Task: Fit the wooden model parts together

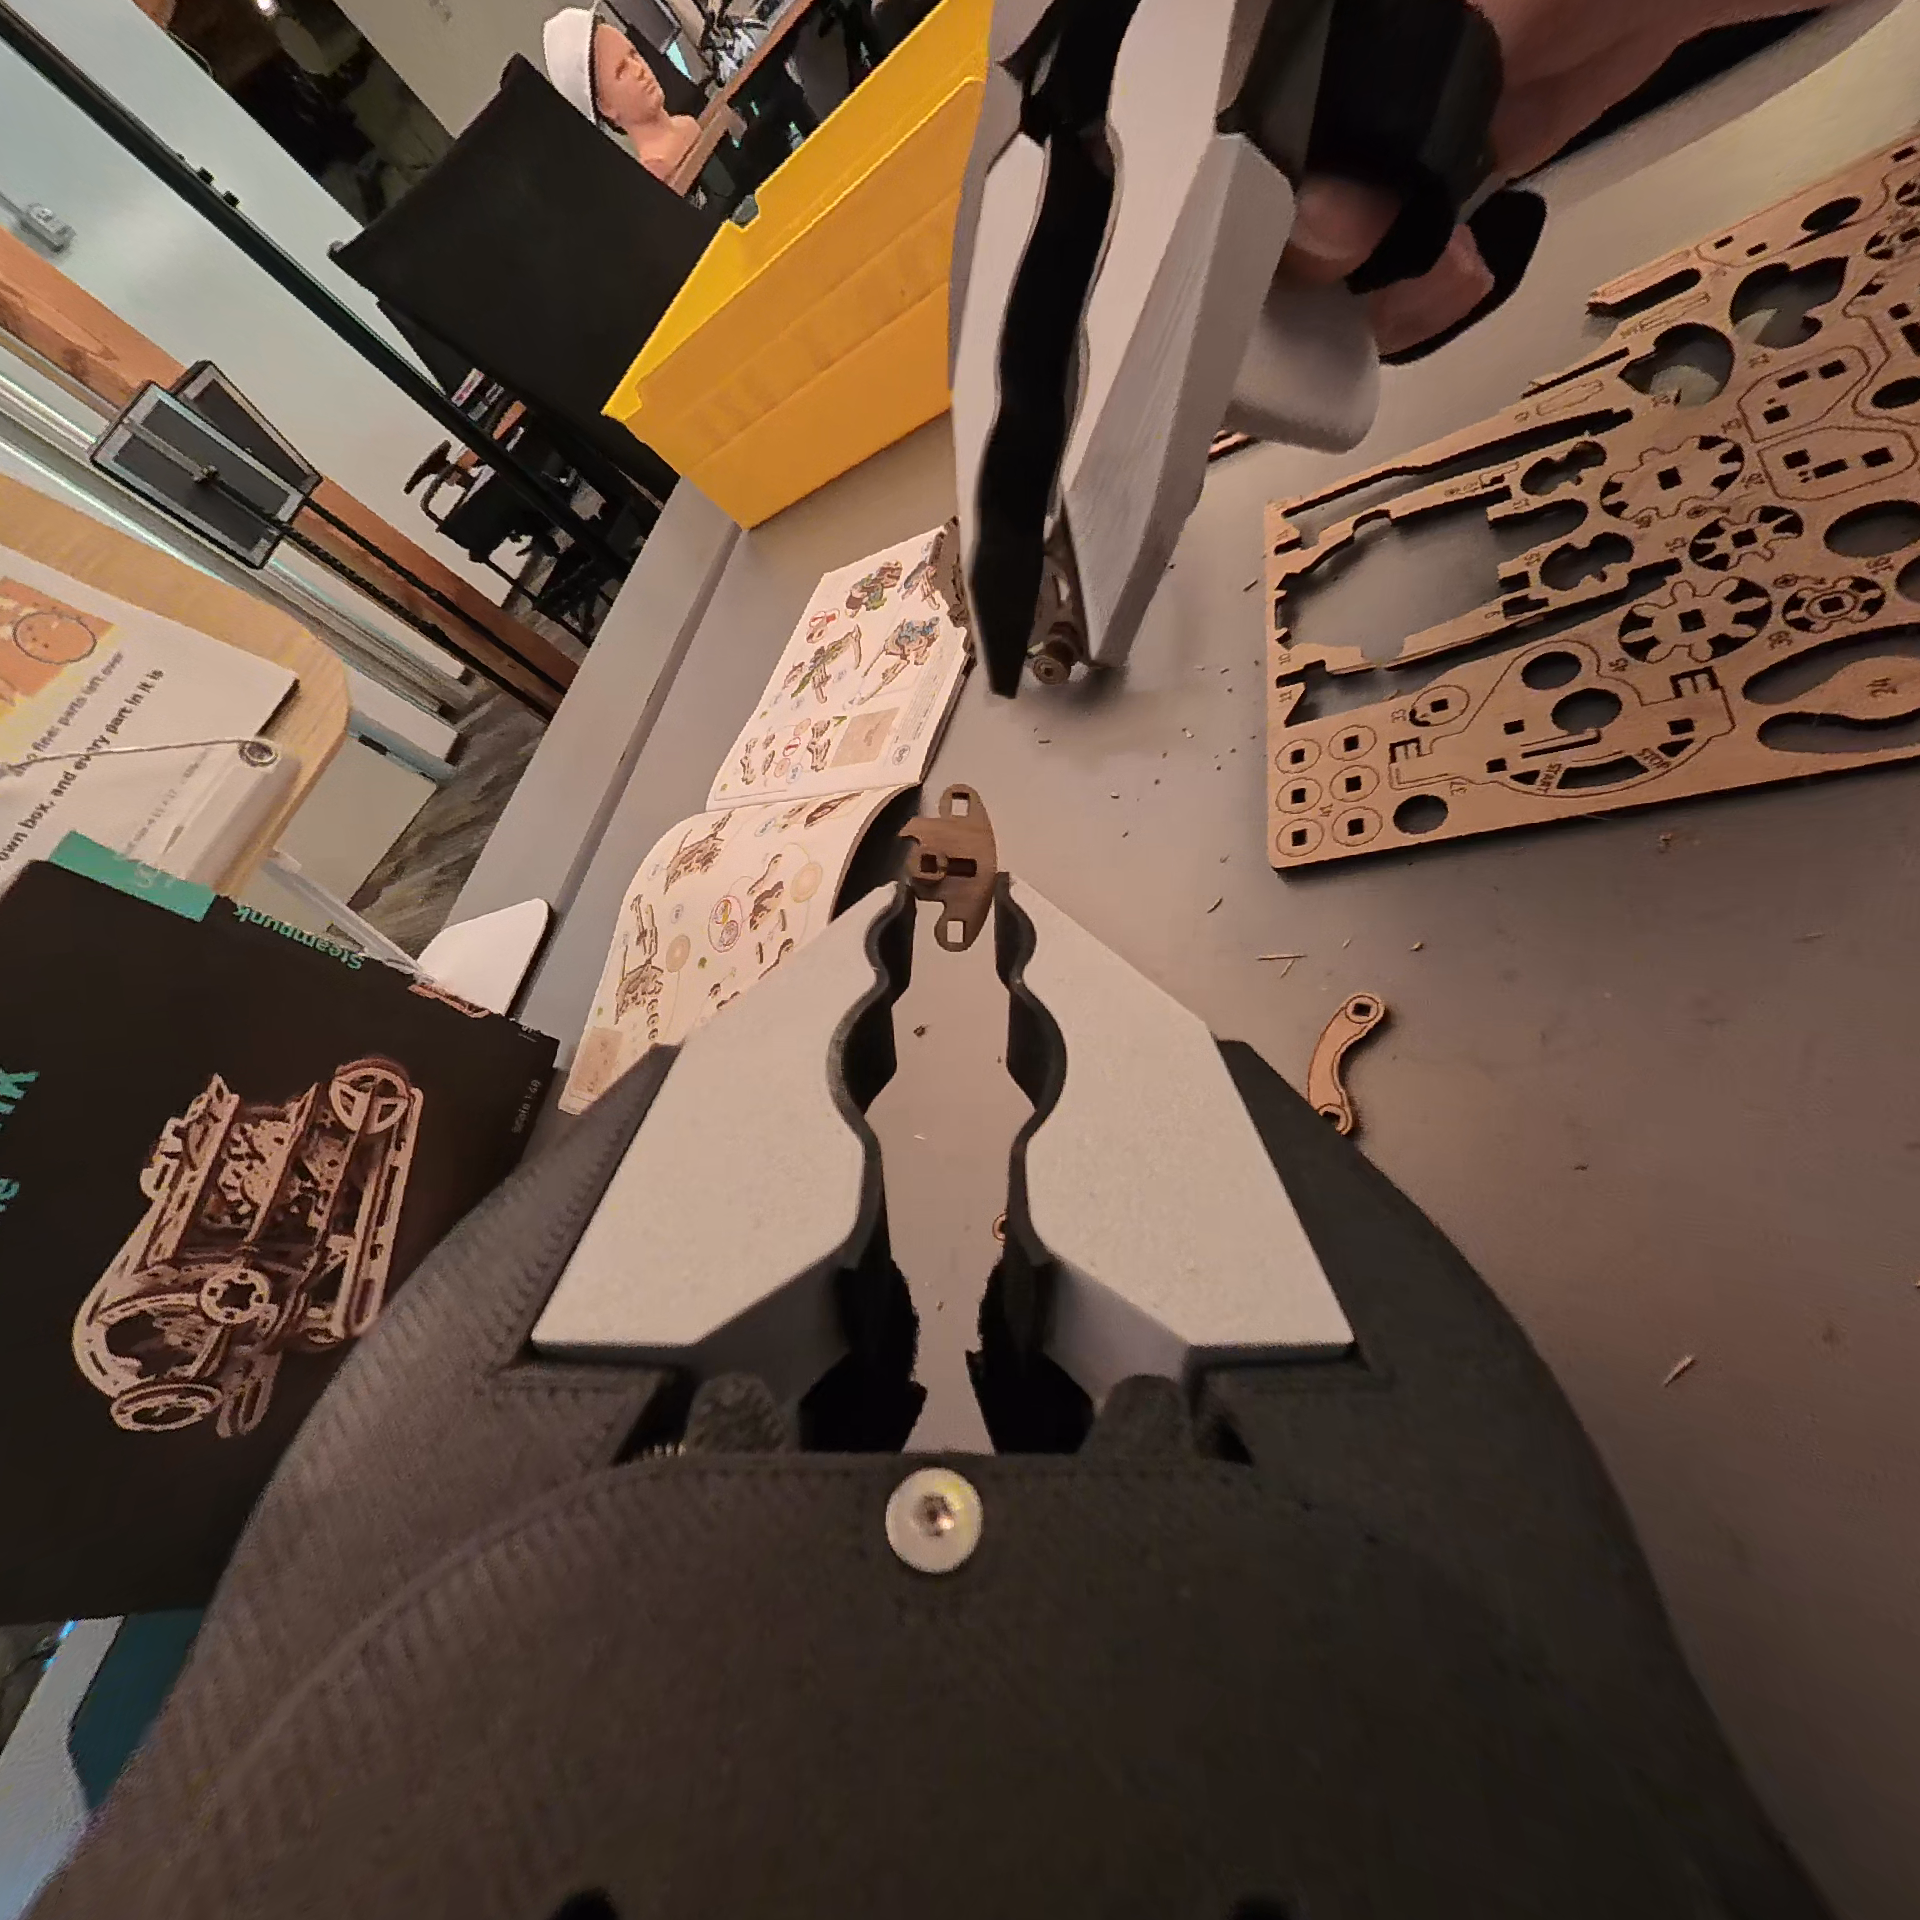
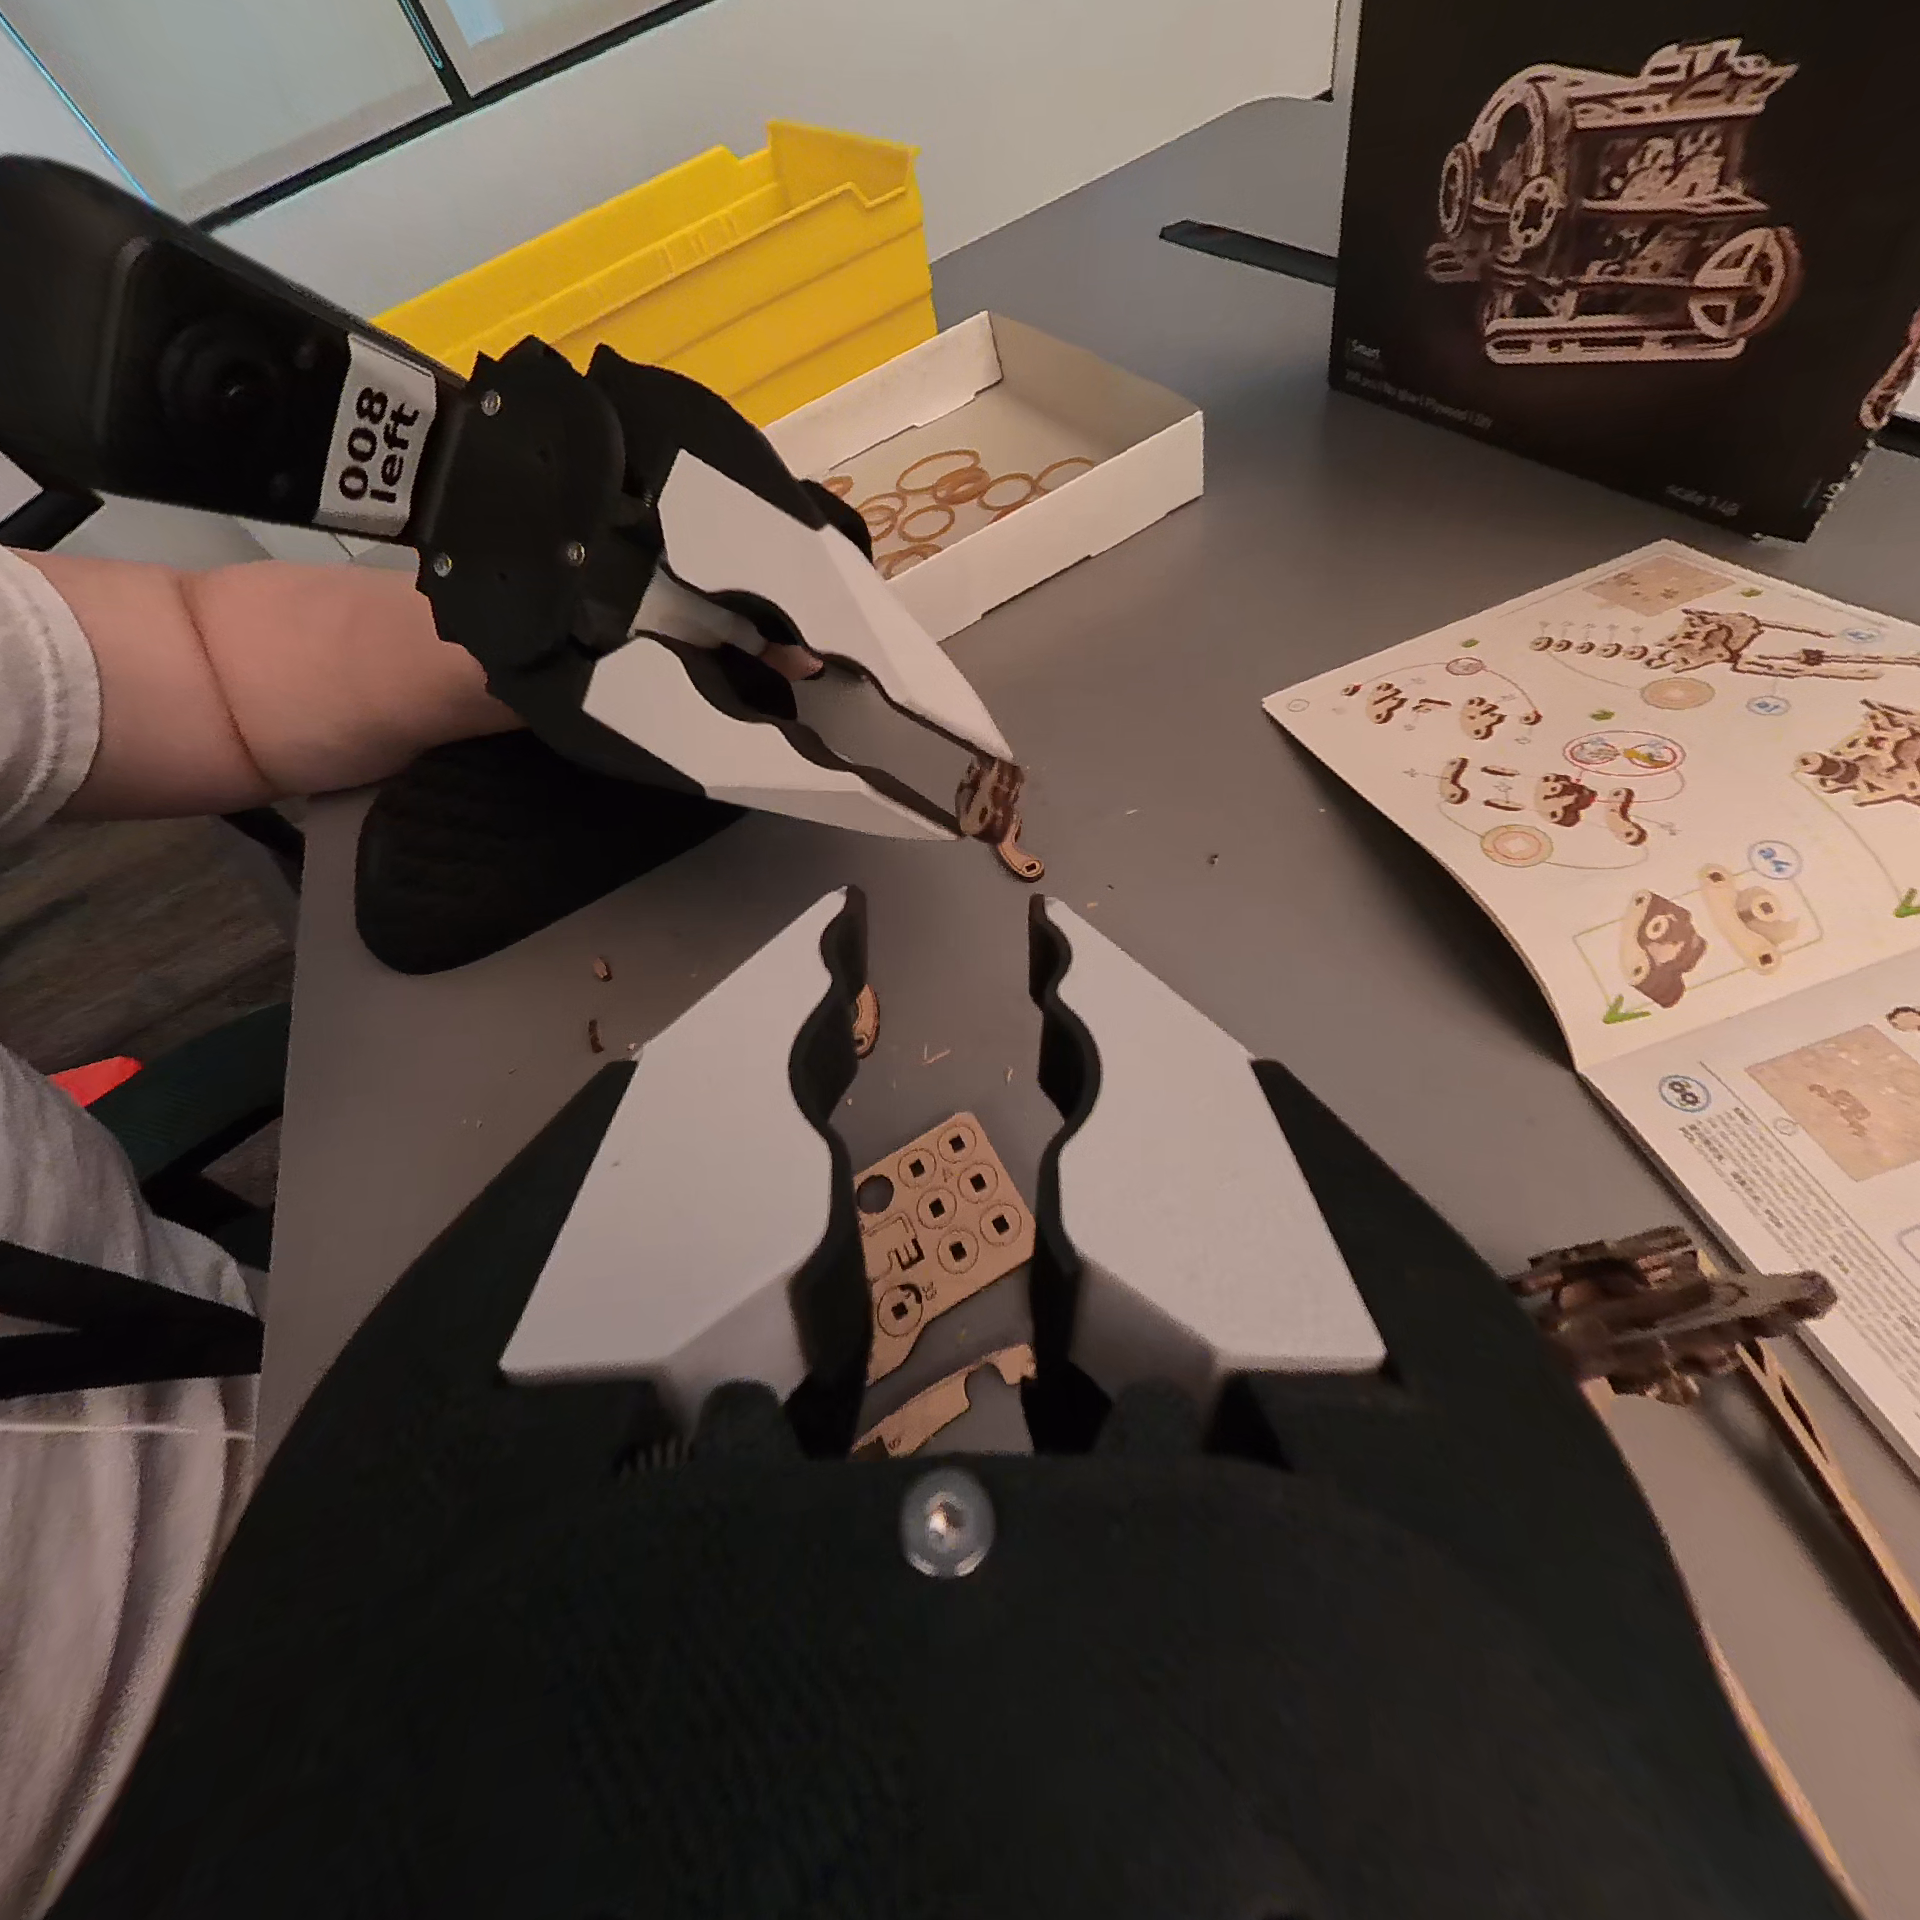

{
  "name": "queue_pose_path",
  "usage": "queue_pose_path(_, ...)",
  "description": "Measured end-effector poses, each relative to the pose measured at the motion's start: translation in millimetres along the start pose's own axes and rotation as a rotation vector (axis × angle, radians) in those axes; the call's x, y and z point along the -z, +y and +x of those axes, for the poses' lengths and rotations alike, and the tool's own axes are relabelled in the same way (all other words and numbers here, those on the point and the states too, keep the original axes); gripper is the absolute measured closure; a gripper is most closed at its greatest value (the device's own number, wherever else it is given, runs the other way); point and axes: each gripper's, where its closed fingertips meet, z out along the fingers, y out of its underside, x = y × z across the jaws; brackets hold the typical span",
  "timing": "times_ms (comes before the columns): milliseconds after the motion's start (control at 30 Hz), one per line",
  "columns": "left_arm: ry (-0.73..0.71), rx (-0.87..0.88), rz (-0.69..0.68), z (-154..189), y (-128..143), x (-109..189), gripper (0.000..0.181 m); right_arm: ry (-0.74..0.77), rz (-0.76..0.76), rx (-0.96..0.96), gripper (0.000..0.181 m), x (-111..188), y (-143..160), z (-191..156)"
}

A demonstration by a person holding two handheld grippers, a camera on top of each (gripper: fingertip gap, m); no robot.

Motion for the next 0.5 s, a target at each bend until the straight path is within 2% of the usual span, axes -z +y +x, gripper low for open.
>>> queue_pose_path(500,-0.023,-0.153,0.034,12.7,-15.0,3.9,0.169,-0.021,0.005,0.05,0.153,-13.0,2.2,-7.5)
